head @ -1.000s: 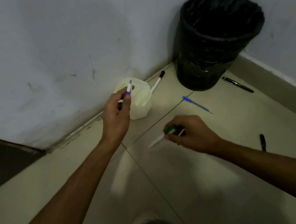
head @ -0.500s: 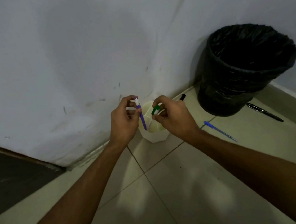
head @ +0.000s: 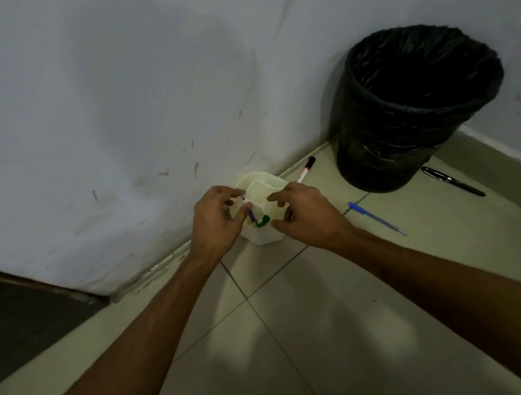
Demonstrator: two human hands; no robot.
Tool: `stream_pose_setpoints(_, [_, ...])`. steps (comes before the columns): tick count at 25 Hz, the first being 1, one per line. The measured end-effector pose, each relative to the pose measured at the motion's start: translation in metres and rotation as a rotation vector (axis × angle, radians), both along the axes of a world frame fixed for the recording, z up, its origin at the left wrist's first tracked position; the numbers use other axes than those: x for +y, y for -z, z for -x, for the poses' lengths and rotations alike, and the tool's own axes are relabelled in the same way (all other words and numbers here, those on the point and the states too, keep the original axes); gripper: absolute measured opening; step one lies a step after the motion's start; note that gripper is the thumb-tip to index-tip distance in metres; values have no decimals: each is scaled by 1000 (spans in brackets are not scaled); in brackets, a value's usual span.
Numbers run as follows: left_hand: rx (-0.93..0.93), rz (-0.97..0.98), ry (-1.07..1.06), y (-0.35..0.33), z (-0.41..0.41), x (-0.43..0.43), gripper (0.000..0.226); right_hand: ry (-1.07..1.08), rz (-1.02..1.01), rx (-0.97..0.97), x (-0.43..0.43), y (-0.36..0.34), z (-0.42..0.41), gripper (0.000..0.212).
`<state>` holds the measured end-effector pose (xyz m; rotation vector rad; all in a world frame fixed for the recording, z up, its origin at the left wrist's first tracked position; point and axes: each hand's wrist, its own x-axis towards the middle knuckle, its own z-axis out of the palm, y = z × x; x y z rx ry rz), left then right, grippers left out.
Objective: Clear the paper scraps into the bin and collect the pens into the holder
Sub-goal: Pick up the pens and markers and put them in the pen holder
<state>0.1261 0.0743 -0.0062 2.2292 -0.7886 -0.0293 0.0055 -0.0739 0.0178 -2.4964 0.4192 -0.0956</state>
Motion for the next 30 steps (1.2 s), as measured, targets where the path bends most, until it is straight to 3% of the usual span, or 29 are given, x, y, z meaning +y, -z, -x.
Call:
stream_pose_setpoints(3, [-71,120,54,-21,16,-21,36,-12,60,50,-42,-14,34,38])
stream_pose_setpoints(7, [-146,158,369,-38,60,-97,29,225,54,123,-107,-19,107,25])
stream_pose_setpoints(14, [-168,-404,707,5,113,-197,39,608,-41,225,-153,6,220,20])
stream_pose_setpoints(18, [-395,-750,855,41,118,-218,52,828,-124,222,-163,24,267,13])
stream_pose_setpoints(21, [-554,-841,865,55,121,-220,35,924,-178,279,-166,38,299,5])
stream_pose_setpoints(23, [-467,-785,834,56,125,-222,27,956,-191,309,-166,45,315,7])
stream_pose_setpoints(27, [-43,-366,806,37,147,-227,29,1009,-180,376,-165,51,335,12])
stream_pose_setpoints(30, [257,-56,694,11,168,-222,34,940,-182,552,-155,57,338,38])
